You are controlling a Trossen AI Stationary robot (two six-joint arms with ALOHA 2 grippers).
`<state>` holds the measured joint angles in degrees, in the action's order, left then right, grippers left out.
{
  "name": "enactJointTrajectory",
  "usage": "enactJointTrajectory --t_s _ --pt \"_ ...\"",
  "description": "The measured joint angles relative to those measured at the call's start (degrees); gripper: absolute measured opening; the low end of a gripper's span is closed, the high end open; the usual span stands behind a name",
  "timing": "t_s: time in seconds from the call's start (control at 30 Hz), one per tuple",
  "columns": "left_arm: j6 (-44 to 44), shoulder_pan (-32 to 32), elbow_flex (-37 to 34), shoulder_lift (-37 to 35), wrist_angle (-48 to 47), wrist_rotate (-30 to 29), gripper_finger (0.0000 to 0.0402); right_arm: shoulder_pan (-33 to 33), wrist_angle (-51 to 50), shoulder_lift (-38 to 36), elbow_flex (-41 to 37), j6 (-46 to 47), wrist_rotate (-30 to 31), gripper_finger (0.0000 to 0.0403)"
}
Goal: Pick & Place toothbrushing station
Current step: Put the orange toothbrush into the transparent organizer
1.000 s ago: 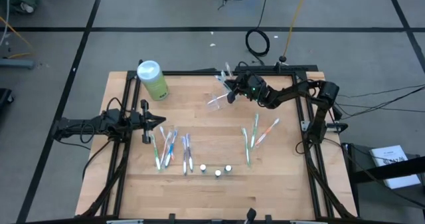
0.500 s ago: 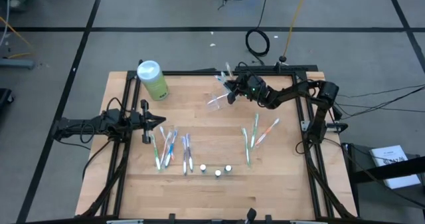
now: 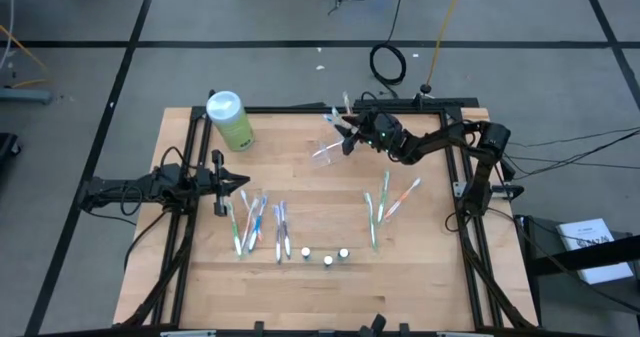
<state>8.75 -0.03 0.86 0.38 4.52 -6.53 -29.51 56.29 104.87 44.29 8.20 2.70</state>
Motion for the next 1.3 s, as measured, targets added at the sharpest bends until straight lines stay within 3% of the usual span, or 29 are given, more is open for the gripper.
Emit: enactJointTrajectory --t_s 0.23,0.37,0.5,0.7,0.83,0.93,1.1,1.3 --pt "0.0 0.02 0.0 0.0 0.01 0.0 0.0026 2.57 -1.74 -5.66 -0.02 -5.59 0.11 0.0212" --pt "0.0 0.0 0.0 0.0 0.02 -0.02 0.0026 5.04 -10.68 -13.09 0.0 -8.72 0.24 0.0208" --pt "0.0 0.01 0.0 0.0 0.0 -0.02 0.0026 8.62 -29.22 -22.53 0.0 -8.73 0.2 0.0204" --pt "0.0 0.0 0.0 -0.02 0.0 -0.02 0.0026 14.87 -60.99 -36.18 0.0 0.74 3.38 0.0203" --pt "0.0 0.02 0.0 -0.02 0.01 -0.02 0.0026 19.1 -79.94 -42.89 0.0 7.83 4.51 0.0203" --pt "0.0 0.02 0.0 0.0 0.02 -0.02 0.0026 21.86 -91.79 -46.28 0.0 7.47 2.54 0.0203" --pt "0.0 0.02 0.0 -0.02 0.02 -0.02 0.0026 25.83 -95.35 -48.38 -4.1 12.09 1.55 0.0203" --pt "0.0 0.02 0.0 -0.01 0.02 -0.04 0.0026 26.13 -94.8 -47.31 -9.43 30.0 -2.3 0.0203"
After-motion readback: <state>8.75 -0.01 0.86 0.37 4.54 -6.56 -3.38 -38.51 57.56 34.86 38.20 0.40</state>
